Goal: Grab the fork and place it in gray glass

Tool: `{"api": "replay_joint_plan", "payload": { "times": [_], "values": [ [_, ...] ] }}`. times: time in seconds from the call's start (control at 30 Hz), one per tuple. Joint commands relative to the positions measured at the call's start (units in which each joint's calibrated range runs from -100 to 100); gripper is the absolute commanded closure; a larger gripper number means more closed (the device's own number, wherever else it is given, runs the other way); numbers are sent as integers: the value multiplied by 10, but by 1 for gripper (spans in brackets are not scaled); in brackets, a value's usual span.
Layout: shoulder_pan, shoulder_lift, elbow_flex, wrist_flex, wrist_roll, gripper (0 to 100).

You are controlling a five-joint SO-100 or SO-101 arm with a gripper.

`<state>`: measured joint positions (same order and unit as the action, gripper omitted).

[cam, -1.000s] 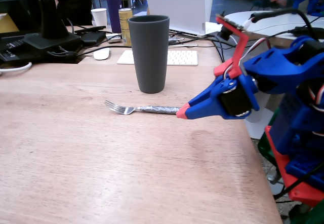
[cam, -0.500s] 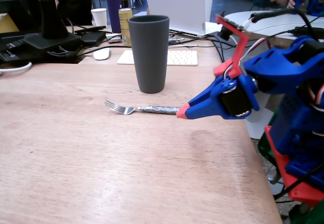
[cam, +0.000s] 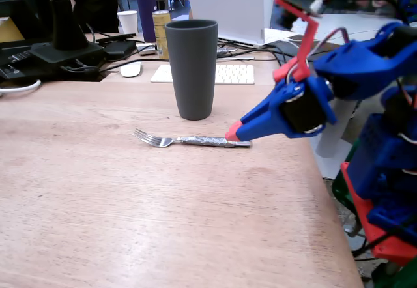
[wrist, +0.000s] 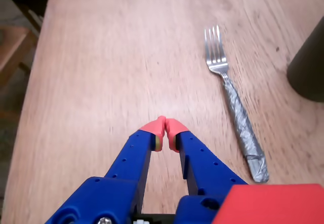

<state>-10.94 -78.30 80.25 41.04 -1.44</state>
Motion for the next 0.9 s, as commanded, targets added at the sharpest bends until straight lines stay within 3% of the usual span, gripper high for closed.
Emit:
{"api": "replay_joint_plan", "payload": {
  "times": [0.0, 0.07, 0.27, 0.4, 0.63, 0.73, 0.8, 0.87],
  "values": [
    [5, 135, -189, 3, 1, 100],
    [13, 201, -282, 28, 1, 100],
    [18, 322, -593, 339, 9, 100],
    [18, 401, -779, 481, 18, 100],
    [18, 428, -819, 490, 109, 100],
    [32, 462, -820, 485, 118, 100],
    [140, 485, -820, 484, 118, 100],
    [177, 503, -820, 483, 130, 100]
  ]
}}
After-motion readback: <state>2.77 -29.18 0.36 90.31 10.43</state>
